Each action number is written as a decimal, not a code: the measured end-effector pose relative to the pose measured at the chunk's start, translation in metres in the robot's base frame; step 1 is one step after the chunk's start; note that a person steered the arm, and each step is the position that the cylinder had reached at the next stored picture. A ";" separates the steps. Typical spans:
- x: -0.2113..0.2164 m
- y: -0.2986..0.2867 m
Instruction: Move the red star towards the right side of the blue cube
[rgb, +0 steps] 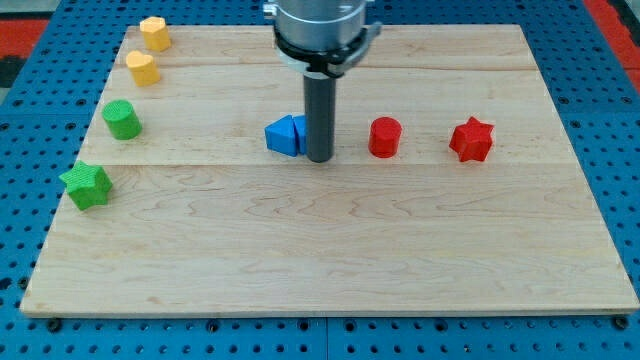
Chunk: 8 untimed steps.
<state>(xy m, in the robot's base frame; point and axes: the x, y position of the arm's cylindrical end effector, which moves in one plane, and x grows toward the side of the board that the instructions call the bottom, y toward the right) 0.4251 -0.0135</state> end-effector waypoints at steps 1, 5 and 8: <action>-0.028 -0.023; -0.098 0.142; 0.011 0.244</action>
<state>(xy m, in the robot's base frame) 0.4363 0.2302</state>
